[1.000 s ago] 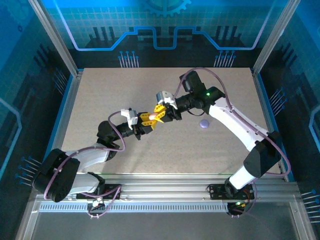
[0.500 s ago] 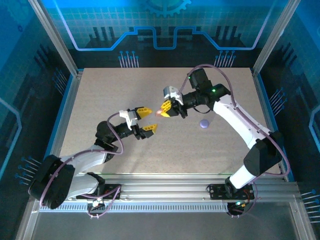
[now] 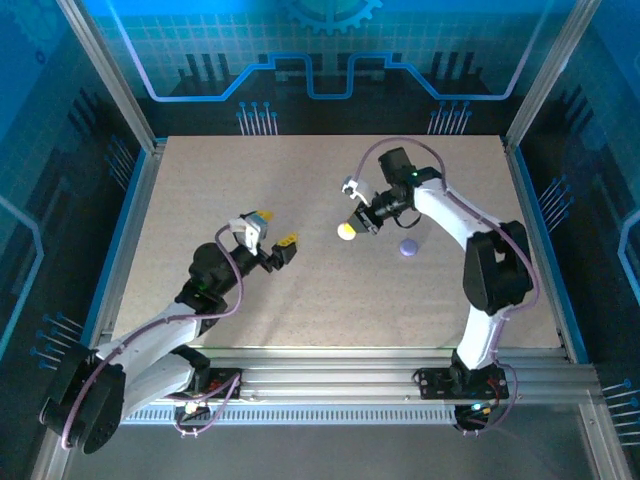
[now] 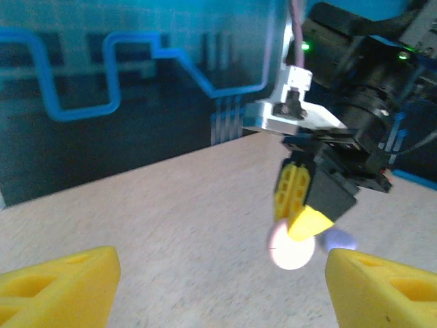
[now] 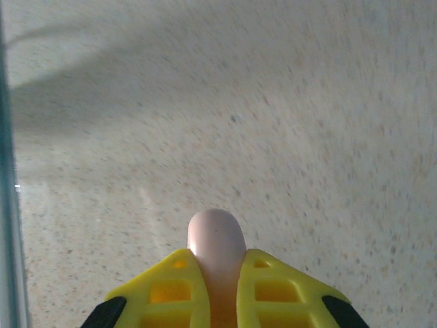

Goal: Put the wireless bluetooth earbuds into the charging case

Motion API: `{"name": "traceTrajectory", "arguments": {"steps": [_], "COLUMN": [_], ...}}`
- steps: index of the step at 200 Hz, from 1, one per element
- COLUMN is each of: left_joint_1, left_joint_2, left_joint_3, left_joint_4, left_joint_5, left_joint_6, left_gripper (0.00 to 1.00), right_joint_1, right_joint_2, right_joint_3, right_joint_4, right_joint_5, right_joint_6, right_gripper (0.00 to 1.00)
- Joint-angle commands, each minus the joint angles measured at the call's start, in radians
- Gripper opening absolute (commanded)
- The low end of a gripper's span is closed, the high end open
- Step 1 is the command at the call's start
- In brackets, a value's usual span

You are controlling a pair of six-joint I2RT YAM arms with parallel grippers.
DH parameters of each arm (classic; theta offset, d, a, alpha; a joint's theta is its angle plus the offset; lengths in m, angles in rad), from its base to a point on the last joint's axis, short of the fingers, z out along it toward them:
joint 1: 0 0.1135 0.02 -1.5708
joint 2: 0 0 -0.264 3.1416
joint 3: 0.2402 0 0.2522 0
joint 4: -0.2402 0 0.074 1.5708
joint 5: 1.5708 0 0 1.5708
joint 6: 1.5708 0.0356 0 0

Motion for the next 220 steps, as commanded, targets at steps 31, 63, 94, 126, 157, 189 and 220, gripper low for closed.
{"name": "traceTrajectory", "arguments": {"steps": [31,63,94,126,157,189,220], "left_joint_1": [0.023,0.067,0.112,0.151,0.195,0.233,0.253], "left_joint_2": [-0.011,0.003,0.039,0.053,0.062,0.082,0.099], "left_joint_3": [0.072,0.089,0.152,0.143,0.129,0.139,0.15], "left_joint_4": [-0.298,-0.36,-0.488,-0.501,-0.497,-0.507,-0.512], "left_joint_5": [-0.235,-0.273,-0.335,-0.391,-0.407,-0.408,-0.422], "left_joint_6": [-0.044,-0.105,-0.172,-0.186,-0.19,-0.195,-0.193], "left_gripper": [0.8,0.81,0.86,0.87,0.88,0.88,0.89], "right_joint_1": [-0.062,-0.08,-0.102,-0.124,-0.143,-0.147,-0.147], "right_joint_2": [0.15,0.187,0.213,0.232,0.224,0.222,0.189], "right_joint_3": [0.063,0.058,0.039,0.014,0.015,0.024,0.018], "right_joint_4": [-0.078,-0.109,-0.116,-0.115,-0.109,-0.124,-0.094], "right_joint_5": [0.05,0.048,0.055,0.04,0.073,0.164,0.208], "right_joint_6": [0.137,0.161,0.195,0.212,0.25,0.281,0.306], "right_gripper": [0.12,0.12,0.13,0.15,0.26,0.36,0.44]}}
